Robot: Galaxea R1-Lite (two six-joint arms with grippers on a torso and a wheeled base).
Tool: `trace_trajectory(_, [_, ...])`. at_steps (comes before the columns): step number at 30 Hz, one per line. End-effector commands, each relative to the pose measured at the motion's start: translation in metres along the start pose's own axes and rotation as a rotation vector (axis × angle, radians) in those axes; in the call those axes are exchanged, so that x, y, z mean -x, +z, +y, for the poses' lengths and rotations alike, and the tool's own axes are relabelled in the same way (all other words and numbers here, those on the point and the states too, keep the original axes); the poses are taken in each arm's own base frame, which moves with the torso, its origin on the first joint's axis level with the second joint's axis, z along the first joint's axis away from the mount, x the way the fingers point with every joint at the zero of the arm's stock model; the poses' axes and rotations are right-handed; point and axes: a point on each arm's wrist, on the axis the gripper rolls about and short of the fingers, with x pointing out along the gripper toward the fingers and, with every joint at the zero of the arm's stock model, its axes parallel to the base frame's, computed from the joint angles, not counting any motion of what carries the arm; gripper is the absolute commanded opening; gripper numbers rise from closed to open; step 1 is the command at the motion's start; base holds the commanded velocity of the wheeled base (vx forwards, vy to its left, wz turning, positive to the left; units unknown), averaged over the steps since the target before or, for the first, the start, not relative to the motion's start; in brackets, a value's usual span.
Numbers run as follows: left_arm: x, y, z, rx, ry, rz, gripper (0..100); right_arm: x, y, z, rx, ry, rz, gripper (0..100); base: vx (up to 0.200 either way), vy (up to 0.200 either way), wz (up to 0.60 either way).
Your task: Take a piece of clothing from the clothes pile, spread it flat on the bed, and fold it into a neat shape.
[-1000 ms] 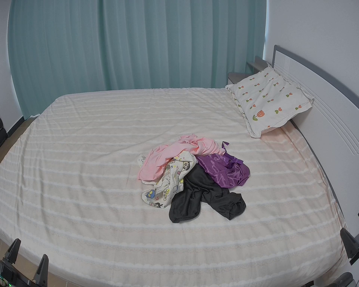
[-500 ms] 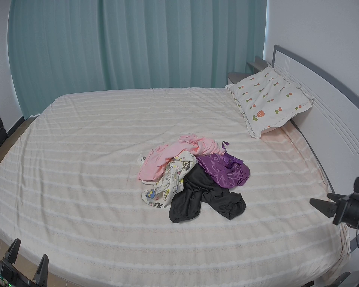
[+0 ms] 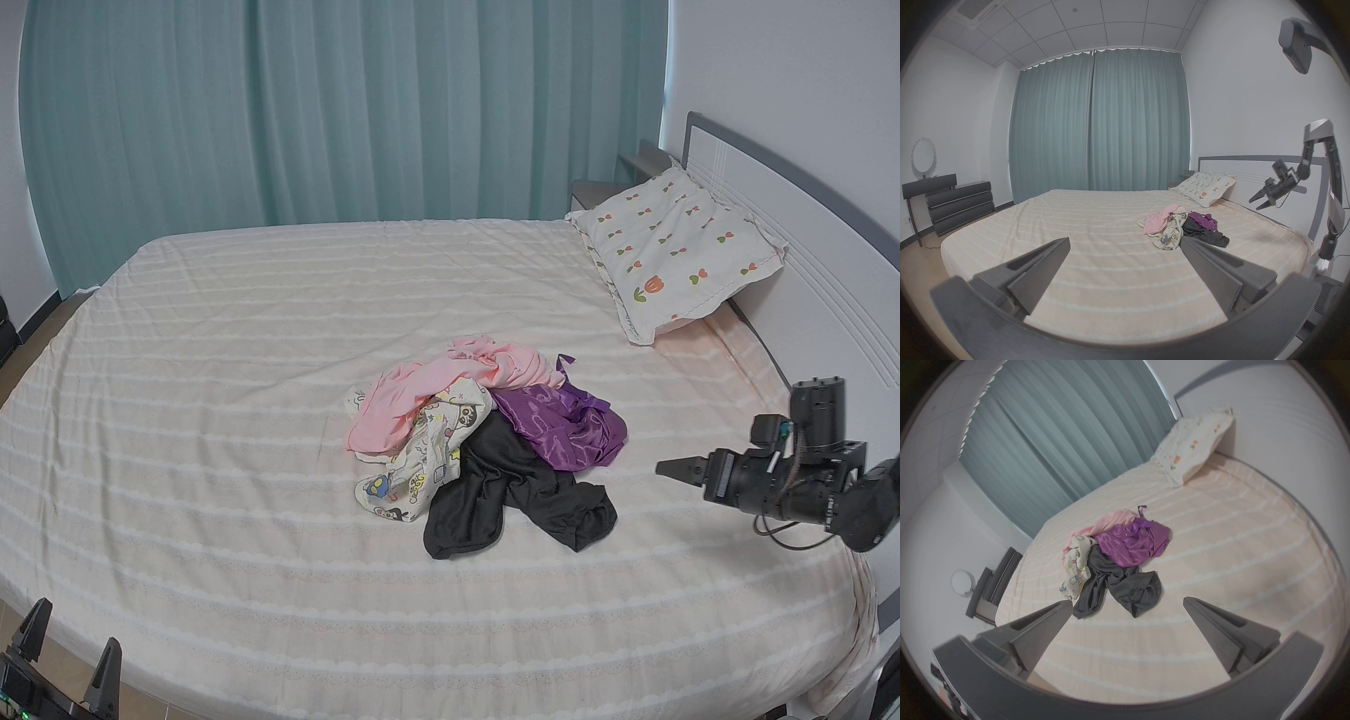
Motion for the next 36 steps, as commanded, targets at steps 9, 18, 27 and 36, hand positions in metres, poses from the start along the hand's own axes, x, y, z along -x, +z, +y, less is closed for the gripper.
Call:
trace_trajectory(9, [0.0,-0.004,0.0,0.0,-0.002,-0.003,100,-0.134,-0.038,-0.008,-0.154,-0.085,0.125,100,0.0,0.0,0.0])
trace_trajectory(18, [0.0,-0.004,0.0,0.0,0.0,-0.003,100,-0.171,-0.053,-0.014,-0.14,-0.151,0.119,100,0.0,0.0,0.0])
trace_trajectory(27, [0.0,-0.004,0.0,0.0,0.0,-0.003,100,-0.183,-0.057,-0.009,-0.129,-0.142,0.138,100,0.0,0.0,0.0])
trace_trajectory(36, [0.0,-0.004,0.0,0.0,0.0,-0.003,100,-0.194,-0.056,-0.005,-0.126,-0.124,0.152,100,0.0,0.0,0.0])
